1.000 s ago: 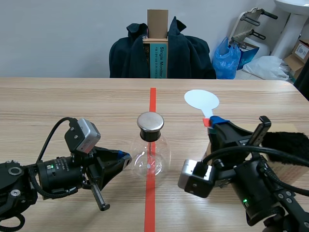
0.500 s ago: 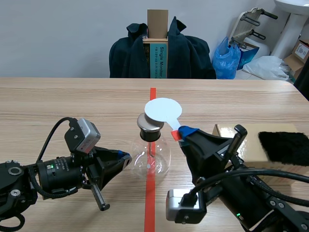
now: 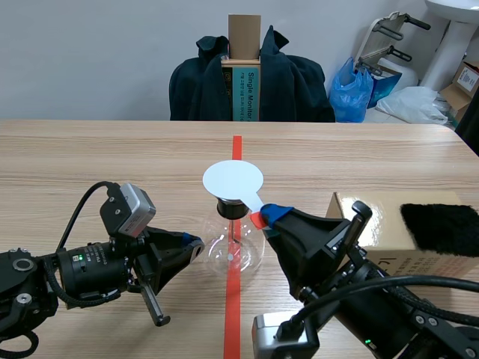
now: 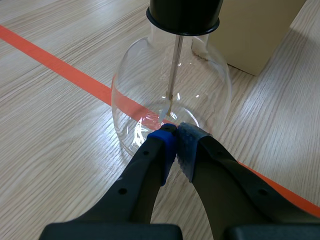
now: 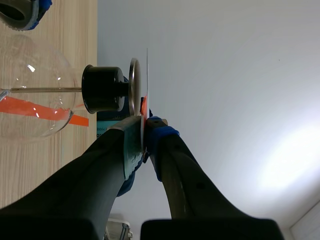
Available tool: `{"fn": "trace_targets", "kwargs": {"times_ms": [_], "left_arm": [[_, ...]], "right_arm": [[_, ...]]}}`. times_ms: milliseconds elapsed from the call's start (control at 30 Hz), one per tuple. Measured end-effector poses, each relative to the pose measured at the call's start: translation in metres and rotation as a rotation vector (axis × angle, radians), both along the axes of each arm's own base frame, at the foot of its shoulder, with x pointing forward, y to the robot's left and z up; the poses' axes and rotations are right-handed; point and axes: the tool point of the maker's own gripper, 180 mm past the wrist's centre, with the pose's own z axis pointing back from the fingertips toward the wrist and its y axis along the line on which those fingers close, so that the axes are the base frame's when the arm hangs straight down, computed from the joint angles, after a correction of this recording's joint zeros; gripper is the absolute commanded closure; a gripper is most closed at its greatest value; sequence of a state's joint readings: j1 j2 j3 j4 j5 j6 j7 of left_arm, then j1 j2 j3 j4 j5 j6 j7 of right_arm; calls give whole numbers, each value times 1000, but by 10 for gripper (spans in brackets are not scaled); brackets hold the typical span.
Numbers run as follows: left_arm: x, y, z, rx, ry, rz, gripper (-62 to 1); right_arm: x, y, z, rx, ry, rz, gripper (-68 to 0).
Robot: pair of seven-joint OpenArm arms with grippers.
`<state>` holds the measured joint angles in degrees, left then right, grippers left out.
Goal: Do the electroscope experiment.
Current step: 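Move the plate toward and away from the electroscope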
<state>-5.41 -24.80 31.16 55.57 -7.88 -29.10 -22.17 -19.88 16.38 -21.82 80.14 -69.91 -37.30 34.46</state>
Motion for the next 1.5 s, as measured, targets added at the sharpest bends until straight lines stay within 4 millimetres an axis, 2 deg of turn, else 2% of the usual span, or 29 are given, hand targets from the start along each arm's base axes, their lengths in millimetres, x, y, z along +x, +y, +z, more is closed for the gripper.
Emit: {"fn": "trace_targets", "kwargs": {"times_ms": [267,567,833,967,1500], "left_arm": [[0,0,0,0,0,0,-19],[0,0,0,0,0,0,-19],[0,0,0,0,0,0,-19],[0,0,0,0,0,0,-19],[0,0,0,0,0,0,-19]], "right_arm": [[17,-18,0,7,6,-137,-8],[42,-59,0,21,18,-406,-8],[52,-86,-1,30,25,-565,-8],[51,-82,-1,31,25,-539,-8],[16,-16,0,9,6,-126,-8]]}}
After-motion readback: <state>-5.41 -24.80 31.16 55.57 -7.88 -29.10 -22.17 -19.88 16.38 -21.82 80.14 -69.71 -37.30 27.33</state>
